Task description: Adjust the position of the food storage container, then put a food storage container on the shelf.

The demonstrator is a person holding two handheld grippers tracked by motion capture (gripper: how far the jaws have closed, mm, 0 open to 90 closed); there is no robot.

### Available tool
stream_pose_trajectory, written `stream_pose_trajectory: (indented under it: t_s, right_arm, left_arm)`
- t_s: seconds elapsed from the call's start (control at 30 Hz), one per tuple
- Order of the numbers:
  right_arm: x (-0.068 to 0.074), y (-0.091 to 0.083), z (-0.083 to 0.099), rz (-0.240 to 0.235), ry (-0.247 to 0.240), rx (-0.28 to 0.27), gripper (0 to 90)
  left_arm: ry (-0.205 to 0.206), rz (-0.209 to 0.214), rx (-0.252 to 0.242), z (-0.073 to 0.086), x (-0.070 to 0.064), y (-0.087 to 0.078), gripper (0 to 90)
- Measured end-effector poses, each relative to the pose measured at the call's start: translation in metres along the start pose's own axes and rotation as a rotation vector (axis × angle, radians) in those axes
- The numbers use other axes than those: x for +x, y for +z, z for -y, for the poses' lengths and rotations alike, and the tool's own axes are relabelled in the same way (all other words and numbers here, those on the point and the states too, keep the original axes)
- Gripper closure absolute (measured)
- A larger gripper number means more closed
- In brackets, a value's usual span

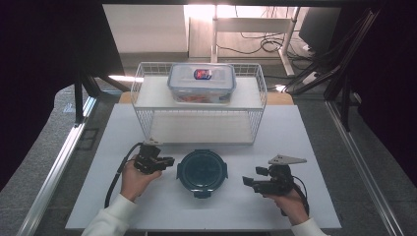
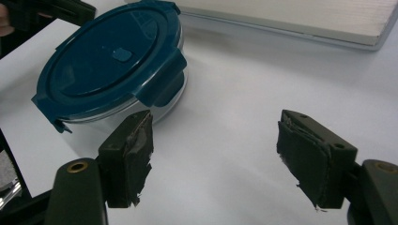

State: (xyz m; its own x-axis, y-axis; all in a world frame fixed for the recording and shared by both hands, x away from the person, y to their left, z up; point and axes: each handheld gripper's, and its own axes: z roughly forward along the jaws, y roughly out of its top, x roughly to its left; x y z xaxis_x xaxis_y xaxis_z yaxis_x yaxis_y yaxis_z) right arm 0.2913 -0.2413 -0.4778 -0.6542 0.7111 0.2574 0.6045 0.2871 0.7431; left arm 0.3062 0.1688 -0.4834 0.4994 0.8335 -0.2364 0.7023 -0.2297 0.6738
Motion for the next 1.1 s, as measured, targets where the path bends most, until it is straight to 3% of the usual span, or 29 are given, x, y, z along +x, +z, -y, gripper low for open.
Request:
stream_pose_trajectory:
  t_s: [0.07, 0.17, 0.37, 0.57, 0.7, 1.1]
  right_arm:
    - [0.001, 0.0, -0.001, -0.001, 0.001, -0.007, 27.1]
    - [0.004, 0.001, -0.004, -0.004, -0.004, -0.014, 27.2]
    - [0.007, 0.006, -0.007, -0.019, -0.018, -0.013, 27.1]
    - [0.008, 0.005, -0.01, -0.033, -0.021, -0.034, 27.0]
    - [0.01, 0.004, -0.013, -0.042, -0.022, -0.04, 26.6]
    - [0.015, 0.009, -0.021, -0.065, -0.016, -0.037, 26.6]
  left_arm:
    - [-0.007, -0.02, -0.036, 0.002, -0.001, -0.011, 61.4]
    - [-0.037, -0.011, -0.065, 0.003, -0.001, -0.024, 48.2]
    - [-0.067, 0.018, -0.055, 0.005, -0.003, -0.028, 30.8]
    - [-0.078, 0.032, -0.042, 0.007, -0.006, -0.028, 23.1]
    - [-0.108, 0.074, -0.045, 0.006, -0.006, -0.031, 18.9]
    - [-0.169, 0.179, -0.05, 0.007, -0.006, -0.026, 19.8]
